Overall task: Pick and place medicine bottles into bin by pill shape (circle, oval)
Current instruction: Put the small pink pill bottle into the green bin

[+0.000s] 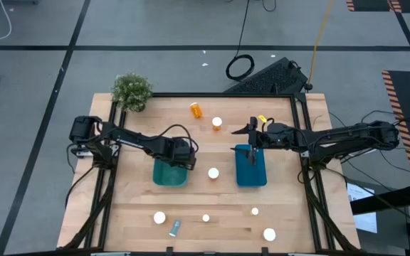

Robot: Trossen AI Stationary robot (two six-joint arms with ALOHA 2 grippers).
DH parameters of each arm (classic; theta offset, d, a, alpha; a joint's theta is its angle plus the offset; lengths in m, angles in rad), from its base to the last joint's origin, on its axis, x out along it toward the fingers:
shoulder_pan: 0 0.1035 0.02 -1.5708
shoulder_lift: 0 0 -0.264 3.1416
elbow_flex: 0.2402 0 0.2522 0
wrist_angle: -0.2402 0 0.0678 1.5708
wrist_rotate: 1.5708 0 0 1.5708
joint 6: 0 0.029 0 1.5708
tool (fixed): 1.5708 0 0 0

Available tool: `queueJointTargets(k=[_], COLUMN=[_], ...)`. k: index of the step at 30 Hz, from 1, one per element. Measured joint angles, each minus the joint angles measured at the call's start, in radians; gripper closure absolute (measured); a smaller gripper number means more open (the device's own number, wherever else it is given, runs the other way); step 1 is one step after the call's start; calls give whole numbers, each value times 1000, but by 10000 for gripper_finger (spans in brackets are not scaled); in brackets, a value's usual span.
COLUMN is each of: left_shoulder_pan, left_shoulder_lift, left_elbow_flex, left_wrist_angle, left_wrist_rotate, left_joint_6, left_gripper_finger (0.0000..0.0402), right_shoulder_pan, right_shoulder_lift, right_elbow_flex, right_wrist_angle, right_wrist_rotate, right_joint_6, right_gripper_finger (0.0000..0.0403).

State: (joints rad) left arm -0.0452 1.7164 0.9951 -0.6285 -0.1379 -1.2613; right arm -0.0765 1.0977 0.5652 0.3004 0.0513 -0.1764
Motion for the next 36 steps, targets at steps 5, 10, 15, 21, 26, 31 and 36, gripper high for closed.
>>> queueJointTargets(k=[5, 10, 15, 21, 26, 31, 36], left_shoulder_pan=[0, 0, 0, 0, -2, -22, -57], left_shoulder_lift=[1, 1, 1, 1, 1, 1, 1], left_elbow_flex=[24, 45, 80, 175, 297, 421, 517], left_wrist_angle=[-3, -10, -49, -198, -315, -347, -326], left_wrist_rotate=[4, 4, 4, 7, 8, 8, 2], left_joint_6=[21, 56, 81, 148, 247, 485, 778], left_gripper_finger=[277, 277, 277, 277, 277, 277, 277], right_shoulder_pan=[0, 0, 0, 0, 0, 0, 39], right_shoulder_lift=[0, 0, 0, 0, 0, 1, 43], right_elbow_flex=[0, 0, 0, 0, 0, 0, 0], right_wrist_angle=[0, -9, -16, -17, -13, 37, 137], right_wrist_rotate=[0, 0, 0, 0, 0, -3, -55], right_joint_6=[11, 11, 18, 34, 68, 121, 115], right_gripper_finger=[122, 122, 122, 122, 122, 122, 122])
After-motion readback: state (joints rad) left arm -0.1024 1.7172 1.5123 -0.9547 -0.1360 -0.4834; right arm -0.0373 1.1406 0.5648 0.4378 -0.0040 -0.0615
